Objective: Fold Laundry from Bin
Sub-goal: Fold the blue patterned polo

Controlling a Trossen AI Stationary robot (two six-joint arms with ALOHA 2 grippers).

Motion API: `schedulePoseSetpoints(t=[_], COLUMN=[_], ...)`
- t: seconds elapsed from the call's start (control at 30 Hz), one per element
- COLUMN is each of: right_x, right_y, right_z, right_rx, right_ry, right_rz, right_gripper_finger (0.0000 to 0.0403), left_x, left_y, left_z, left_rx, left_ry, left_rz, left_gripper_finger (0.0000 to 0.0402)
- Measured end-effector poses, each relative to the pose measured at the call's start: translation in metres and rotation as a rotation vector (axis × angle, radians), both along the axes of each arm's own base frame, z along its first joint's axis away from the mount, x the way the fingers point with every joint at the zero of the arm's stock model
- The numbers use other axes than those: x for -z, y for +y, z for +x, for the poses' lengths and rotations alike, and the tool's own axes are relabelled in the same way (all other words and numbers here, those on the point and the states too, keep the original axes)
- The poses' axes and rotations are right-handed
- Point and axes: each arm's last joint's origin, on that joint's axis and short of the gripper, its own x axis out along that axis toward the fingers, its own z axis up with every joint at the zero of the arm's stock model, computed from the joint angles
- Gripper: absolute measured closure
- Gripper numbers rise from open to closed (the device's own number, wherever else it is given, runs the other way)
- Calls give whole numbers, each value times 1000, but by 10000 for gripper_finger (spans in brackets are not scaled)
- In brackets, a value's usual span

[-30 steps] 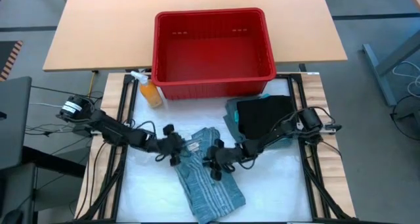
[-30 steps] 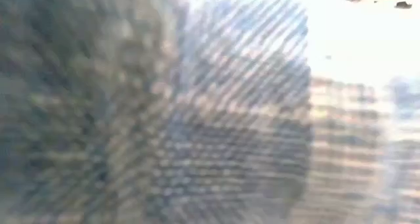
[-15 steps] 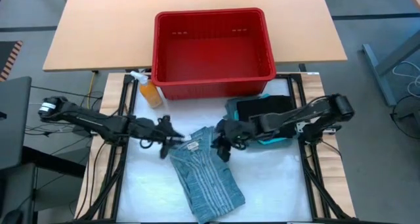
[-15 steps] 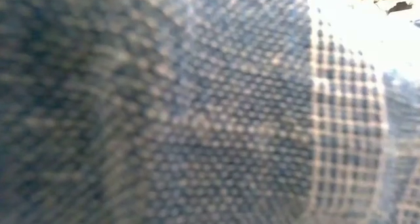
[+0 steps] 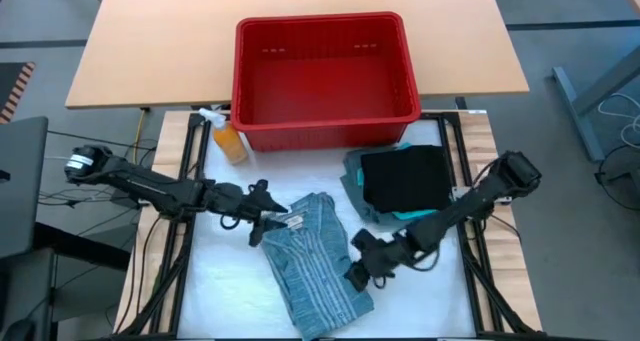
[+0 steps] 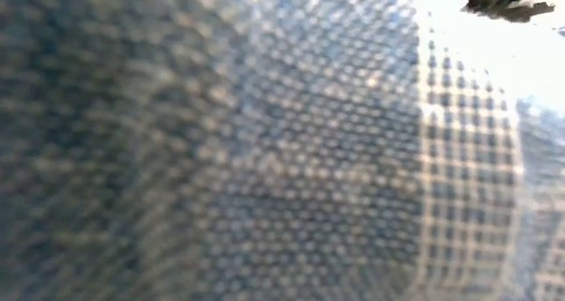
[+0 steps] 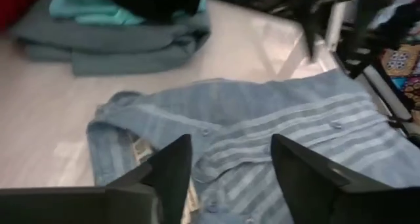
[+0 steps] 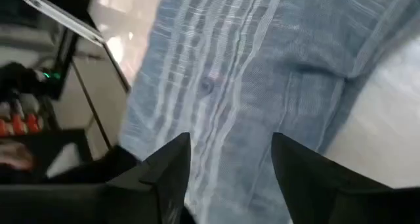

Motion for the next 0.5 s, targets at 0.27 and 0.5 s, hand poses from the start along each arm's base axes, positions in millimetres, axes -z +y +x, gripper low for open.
schedulePoseSetpoints(t=[0.27, 0.5], right_x=[-23, -9], right_y=[53, 82], right_z=[-34, -61], right_rx=[146, 237], right_ry=[-204, -118], right_rz=[103, 224], right_gripper_finger=[159, 158], left_x=[21, 43], left_y=[31, 49], left_z=[29, 49], left_rx=[-8, -39], left_ry=[132, 230], left_rz=[-87, -64], left_gripper_finger=[136, 132])
